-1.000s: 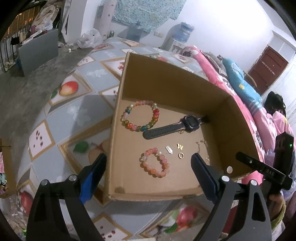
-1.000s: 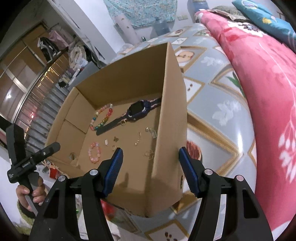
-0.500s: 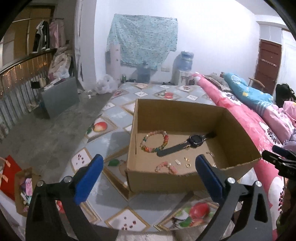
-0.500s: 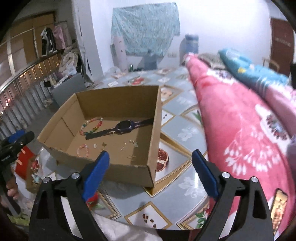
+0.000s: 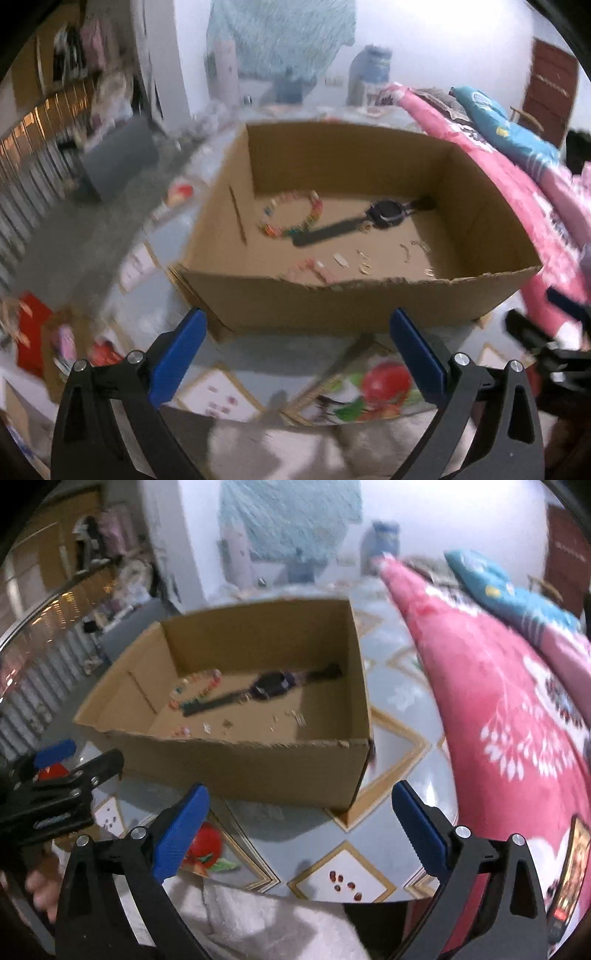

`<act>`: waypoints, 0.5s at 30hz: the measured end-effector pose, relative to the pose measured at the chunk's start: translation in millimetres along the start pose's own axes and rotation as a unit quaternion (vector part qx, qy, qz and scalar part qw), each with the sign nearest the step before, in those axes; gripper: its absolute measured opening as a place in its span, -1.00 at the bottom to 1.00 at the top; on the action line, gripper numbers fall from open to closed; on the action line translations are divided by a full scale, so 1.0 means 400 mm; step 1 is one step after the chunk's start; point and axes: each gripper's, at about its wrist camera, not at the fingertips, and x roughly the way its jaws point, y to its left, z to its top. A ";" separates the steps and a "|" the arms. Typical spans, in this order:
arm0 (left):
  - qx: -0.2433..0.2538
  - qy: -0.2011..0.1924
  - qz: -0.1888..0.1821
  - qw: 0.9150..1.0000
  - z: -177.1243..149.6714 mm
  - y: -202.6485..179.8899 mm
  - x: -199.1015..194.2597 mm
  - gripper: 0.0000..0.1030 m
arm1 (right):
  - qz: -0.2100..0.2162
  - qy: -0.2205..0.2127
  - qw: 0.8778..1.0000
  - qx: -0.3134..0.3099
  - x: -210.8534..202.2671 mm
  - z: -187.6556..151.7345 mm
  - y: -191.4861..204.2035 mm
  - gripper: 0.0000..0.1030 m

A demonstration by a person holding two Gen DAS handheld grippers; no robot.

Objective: Organize jewelry

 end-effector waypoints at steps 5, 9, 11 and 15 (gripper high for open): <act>-0.009 0.031 -0.004 0.999 -0.003 -0.021 0.027 0.89 | -0.002 0.042 0.999 0.014 0.043 0.004 0.006 0.84; -0.004 0.041 0.003 0.999 -0.004 -0.028 0.028 0.89 | -0.007 0.051 0.999 0.018 0.055 0.008 0.011 0.84; -0.009 0.047 0.001 0.999 -0.001 -0.020 0.035 0.89 | -0.008 0.056 0.998 0.022 0.060 0.010 0.010 0.84; -0.008 0.055 0.007 0.998 0.000 -0.017 0.044 0.89 | -0.007 0.057 0.998 0.020 0.059 0.015 0.011 0.84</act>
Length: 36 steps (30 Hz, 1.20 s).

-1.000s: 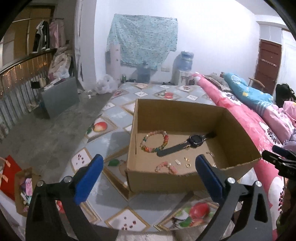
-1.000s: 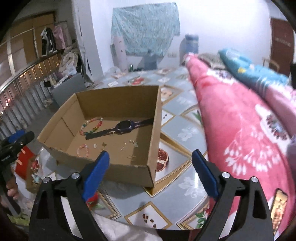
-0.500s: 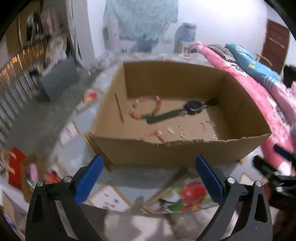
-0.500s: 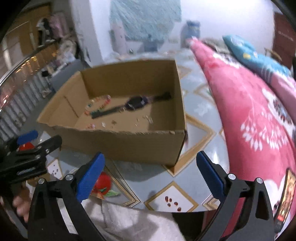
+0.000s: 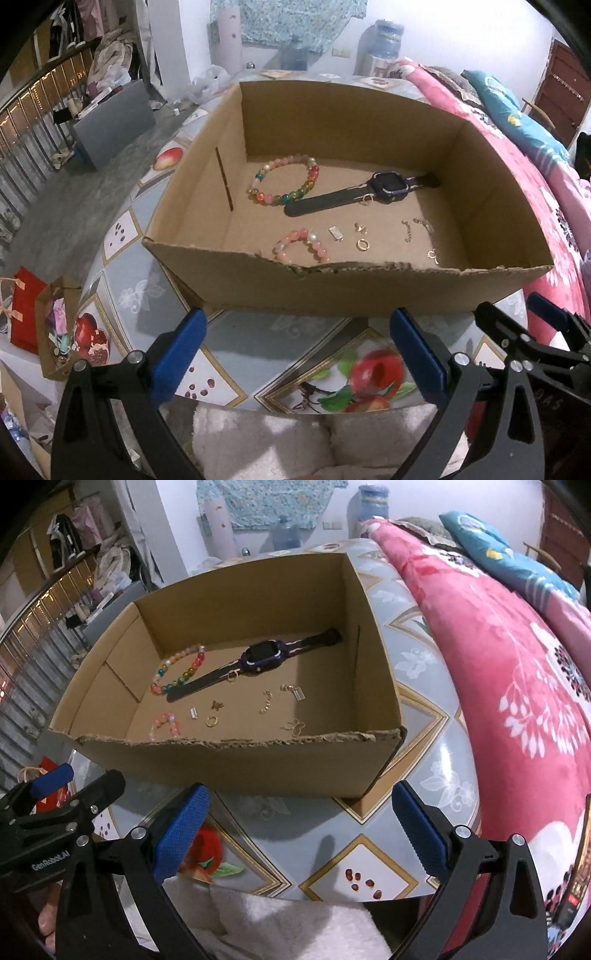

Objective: Organize jewelry

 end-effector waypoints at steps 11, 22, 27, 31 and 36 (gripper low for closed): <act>0.009 -0.001 0.009 1.000 0.012 -0.014 0.006 0.89 | -0.006 -0.003 1.000 -0.006 -0.007 0.004 0.005 0.84; 0.014 0.001 0.019 1.000 0.013 -0.015 0.010 0.89 | -0.004 0.001 1.000 -0.006 -0.001 0.009 0.009 0.84; 0.015 0.001 0.023 1.000 0.014 -0.017 0.011 0.89 | -0.006 0.003 1.000 -0.008 0.003 0.012 0.011 0.84; 0.015 0.002 0.023 1.000 0.014 -0.017 0.012 0.89 | -0.005 0.004 1.000 -0.007 0.004 0.012 0.012 0.84; 0.016 0.003 0.025 1.000 0.015 -0.016 0.015 0.89 | -0.004 0.008 1.000 -0.008 0.008 0.016 0.012 0.84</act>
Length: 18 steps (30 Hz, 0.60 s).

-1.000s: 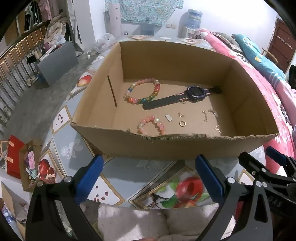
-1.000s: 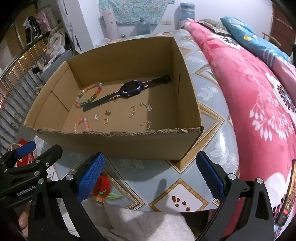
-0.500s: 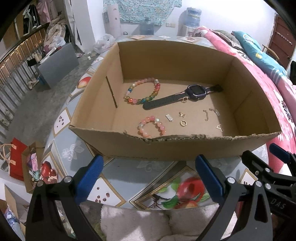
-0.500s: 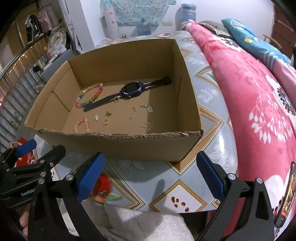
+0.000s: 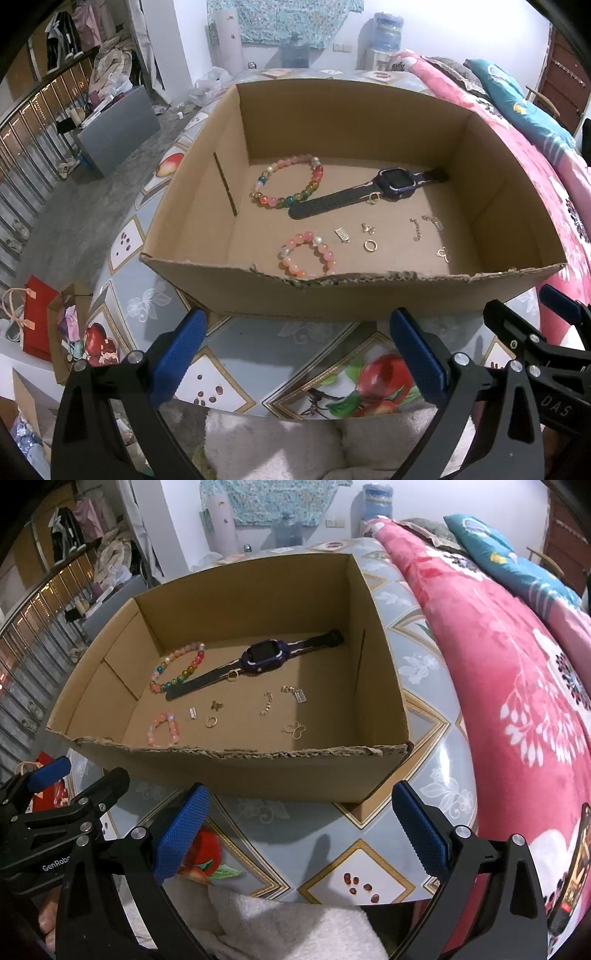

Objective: Organize jewelry

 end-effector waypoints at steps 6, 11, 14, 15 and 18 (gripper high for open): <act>-0.001 0.002 0.003 1.000 0.001 0.004 0.004 0.89 | 0.000 0.000 1.000 -0.002 0.001 0.000 0.002 0.84; -0.002 0.003 0.005 1.000 -0.003 0.005 0.003 0.89 | 0.000 0.002 1.000 -0.002 0.001 -0.004 0.002 0.84; -0.002 0.004 0.005 1.000 -0.003 0.005 0.003 0.89 | 0.000 0.001 1.000 -0.002 0.001 -0.003 0.002 0.84; -0.001 0.003 0.006 1.000 -0.003 0.005 0.003 0.89 | 0.000 0.001 1.000 -0.002 0.001 -0.003 0.003 0.84; -0.002 0.004 0.005 1.000 -0.004 0.005 0.004 0.89 | -0.001 0.001 1.000 -0.002 0.001 -0.002 0.003 0.84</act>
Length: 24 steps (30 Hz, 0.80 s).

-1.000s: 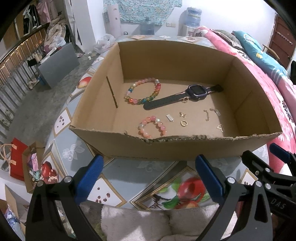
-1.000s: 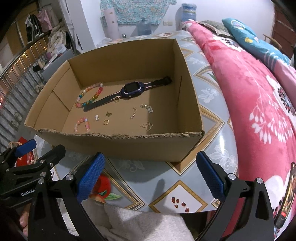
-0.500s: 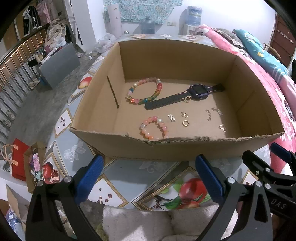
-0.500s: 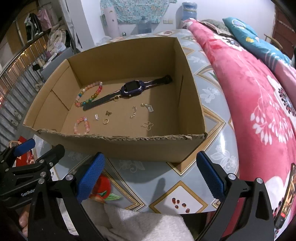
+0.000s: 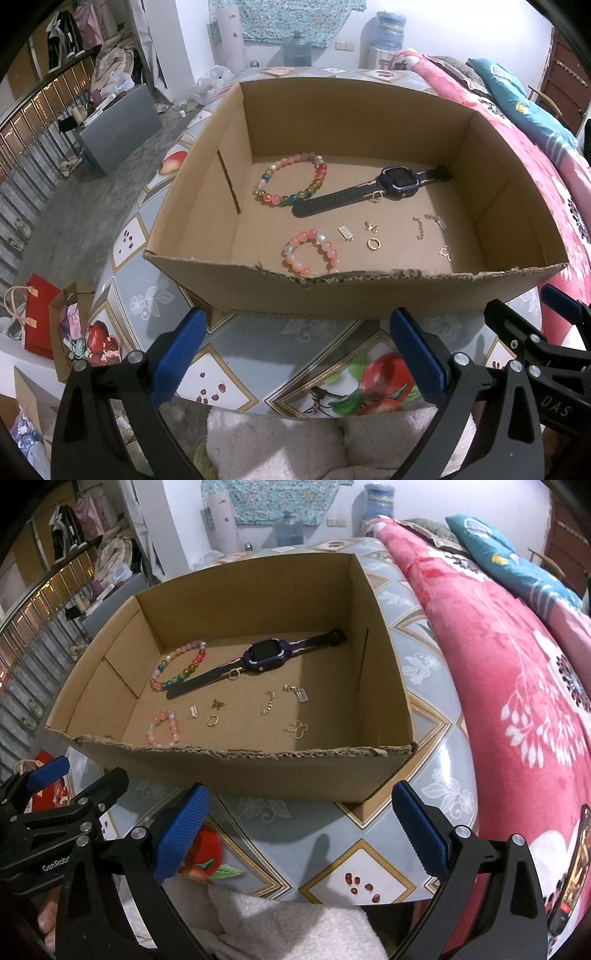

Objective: Organize jewelry

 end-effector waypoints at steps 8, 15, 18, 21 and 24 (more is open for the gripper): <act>0.000 0.001 0.001 1.000 0.000 0.001 -0.003 0.89 | -0.001 0.001 1.000 0.000 0.001 0.000 0.002 0.84; 0.000 0.003 0.000 1.000 -0.001 0.001 0.000 0.88 | -0.001 0.003 1.000 0.001 0.004 -0.001 0.002 0.84; -0.001 0.004 0.001 1.000 -0.002 0.002 0.000 0.88 | -0.001 0.004 1.000 0.000 0.006 0.000 0.002 0.84; -0.001 0.004 0.002 1.000 -0.001 0.001 0.001 0.88 | -0.001 0.005 1.000 0.000 0.007 0.000 0.000 0.84; -0.001 0.004 0.002 1.000 -0.001 0.001 0.000 0.88 | -0.001 0.004 1.000 0.000 0.007 0.000 0.001 0.84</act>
